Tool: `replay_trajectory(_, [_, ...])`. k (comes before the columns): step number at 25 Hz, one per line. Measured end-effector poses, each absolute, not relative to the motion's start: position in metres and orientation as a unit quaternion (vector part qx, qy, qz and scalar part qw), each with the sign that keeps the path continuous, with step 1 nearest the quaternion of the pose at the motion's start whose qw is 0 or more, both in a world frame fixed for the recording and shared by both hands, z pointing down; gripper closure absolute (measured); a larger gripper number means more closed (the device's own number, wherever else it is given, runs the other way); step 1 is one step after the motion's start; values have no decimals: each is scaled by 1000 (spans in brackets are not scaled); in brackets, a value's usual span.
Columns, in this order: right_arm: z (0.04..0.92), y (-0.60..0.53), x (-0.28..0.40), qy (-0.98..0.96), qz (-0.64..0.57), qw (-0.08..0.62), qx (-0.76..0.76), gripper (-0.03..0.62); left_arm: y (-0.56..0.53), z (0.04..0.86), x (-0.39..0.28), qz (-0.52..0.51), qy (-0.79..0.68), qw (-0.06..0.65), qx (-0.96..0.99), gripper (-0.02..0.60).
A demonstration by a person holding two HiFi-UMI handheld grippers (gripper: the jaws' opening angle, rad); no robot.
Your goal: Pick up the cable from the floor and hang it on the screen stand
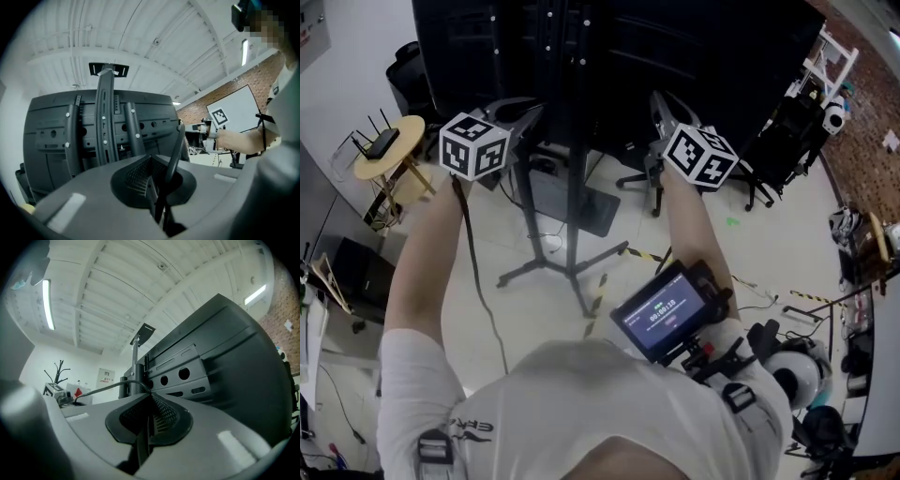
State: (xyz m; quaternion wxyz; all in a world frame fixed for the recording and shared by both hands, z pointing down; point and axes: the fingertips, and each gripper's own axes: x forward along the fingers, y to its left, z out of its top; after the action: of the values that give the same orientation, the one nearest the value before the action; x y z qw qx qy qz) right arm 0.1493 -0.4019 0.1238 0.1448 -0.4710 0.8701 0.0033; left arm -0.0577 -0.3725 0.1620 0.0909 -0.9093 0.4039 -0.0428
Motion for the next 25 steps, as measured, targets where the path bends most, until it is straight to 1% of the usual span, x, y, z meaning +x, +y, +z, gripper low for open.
replay_trajectory(4, [125,-411,158,865,-3,145,-480,572,-359,182,-58,-60,359,82,-928,580])
replay_trajectory(7, [129,-418,167,859,-9,145,-491,572,-351,188,-60,-52,332,73,-939,580])
replay_trajectory(13, [137,-425,185,851,-24,145,-504,569,-336,174,-66,-1,287,47,-957,580])
replay_trajectory(17, [144,-427,187,851,-29,138,-505,569,-336,160,-70,43,284,41,-957,580])
replay_trajectory(22, [146,-428,191,848,-34,137,-511,571,-330,150,-65,60,275,43,-959,580])
replay_trajectory(25, [147,-429,192,850,-33,133,-509,569,-331,140,-67,88,270,25,-959,580])
